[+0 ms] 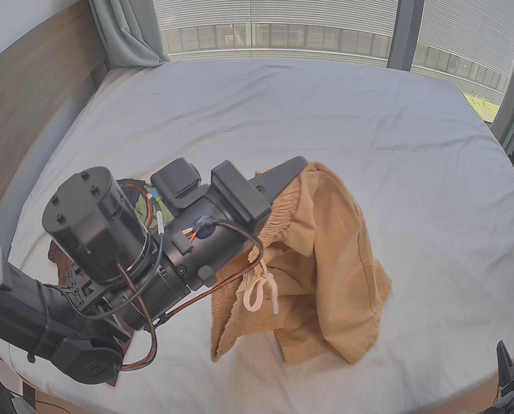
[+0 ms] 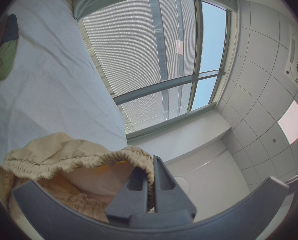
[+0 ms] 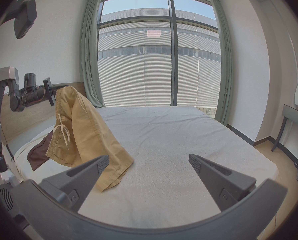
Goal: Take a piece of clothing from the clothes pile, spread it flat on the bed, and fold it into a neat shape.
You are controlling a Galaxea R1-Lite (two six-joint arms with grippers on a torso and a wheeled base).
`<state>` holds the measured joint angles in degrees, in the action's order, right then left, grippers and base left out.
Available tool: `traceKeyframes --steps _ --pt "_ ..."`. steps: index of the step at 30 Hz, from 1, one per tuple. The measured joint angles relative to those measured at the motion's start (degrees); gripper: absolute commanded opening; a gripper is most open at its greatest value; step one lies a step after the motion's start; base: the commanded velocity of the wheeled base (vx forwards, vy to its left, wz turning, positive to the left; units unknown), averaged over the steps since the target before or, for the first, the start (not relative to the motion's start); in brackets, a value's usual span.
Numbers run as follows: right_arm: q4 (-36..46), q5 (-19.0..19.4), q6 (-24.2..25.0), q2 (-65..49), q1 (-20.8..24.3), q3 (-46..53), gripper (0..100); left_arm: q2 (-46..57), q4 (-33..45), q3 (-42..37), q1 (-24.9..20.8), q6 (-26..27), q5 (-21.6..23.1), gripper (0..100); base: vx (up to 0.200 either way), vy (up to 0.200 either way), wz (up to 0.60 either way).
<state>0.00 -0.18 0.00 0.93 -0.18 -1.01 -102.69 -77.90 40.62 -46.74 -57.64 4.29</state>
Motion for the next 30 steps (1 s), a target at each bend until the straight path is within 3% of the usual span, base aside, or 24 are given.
traceKeyframes --steps 10,30 --pt "0.00 0.00 0.00 0.00 0.00 0.00 100 -3.80 -10.13 -7.44 4.88 0.44 0.13 0 0.000 0.000 0.00" --pt "0.00 0.02 -0.05 0.00 0.00 0.00 100 -5.94 -10.84 -16.35 11.63 7.28 -0.09 0 0.000 0.000 0.00"
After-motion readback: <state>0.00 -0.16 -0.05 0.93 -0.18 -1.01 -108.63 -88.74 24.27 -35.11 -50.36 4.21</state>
